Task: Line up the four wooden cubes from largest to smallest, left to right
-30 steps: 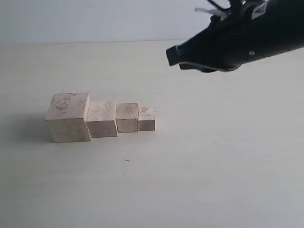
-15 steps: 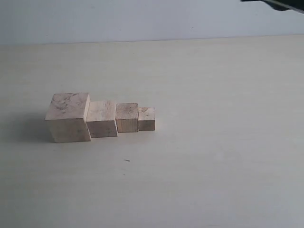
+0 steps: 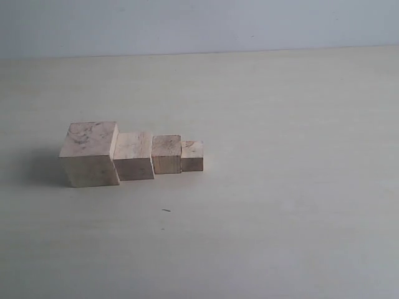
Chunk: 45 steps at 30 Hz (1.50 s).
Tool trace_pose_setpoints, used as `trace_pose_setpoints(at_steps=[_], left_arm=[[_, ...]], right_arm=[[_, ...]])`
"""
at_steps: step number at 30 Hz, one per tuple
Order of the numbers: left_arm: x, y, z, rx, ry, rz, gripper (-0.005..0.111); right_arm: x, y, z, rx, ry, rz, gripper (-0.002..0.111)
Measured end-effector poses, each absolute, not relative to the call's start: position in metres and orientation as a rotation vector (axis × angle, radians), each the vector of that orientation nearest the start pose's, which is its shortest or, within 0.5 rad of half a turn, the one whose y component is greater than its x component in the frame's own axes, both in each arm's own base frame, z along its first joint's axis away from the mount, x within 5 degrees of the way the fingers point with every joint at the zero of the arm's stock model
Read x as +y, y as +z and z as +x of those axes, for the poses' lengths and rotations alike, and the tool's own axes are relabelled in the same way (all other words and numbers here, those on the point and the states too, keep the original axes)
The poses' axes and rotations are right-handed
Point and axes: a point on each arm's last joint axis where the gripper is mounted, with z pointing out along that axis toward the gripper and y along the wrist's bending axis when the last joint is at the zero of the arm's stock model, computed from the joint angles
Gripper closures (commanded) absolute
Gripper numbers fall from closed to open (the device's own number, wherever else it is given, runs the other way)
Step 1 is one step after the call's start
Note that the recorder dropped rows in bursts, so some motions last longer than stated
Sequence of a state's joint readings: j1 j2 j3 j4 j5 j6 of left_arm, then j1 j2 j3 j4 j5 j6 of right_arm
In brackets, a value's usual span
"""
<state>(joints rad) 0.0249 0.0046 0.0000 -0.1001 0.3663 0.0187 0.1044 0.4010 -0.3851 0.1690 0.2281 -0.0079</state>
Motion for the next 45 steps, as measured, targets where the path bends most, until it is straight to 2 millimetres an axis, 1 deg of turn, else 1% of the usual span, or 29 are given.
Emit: trace_pose_setpoints(at_steps=[3,7,15,17,26,45], left_arm=[[-0.002,0.180,0.053,1.852,-0.068,-0.067,0.107],[-0.002,0.180,0.053,1.852,-0.068,-0.067,0.107],[-0.002,0.180,0.053,1.852,-0.068,-0.067,0.107],[-0.002,0.180,0.053,1.852,-0.068,-0.067,0.107],[-0.002,0.180,0.053,1.852,-0.068,-0.067,0.107],[-0.002,0.180,0.053,1.852,-0.068,-0.067,0.107]], right_arm=[[0.004,0.278,0.077,1.678,0.151,0.098,0.108],[0.000,0.254,0.065,1.651,0.114,0.137,0.108],[0.001,0.203,0.059,1.727,0.113,0.143,0.108],[0.001,0.193,0.058,1.751,0.115,0.145,0.108],[0.003,0.184,0.055,1.822,0.104,0.110,0.108],[0.003,0.183,0.055,1.833,0.100,0.103,0.108]])
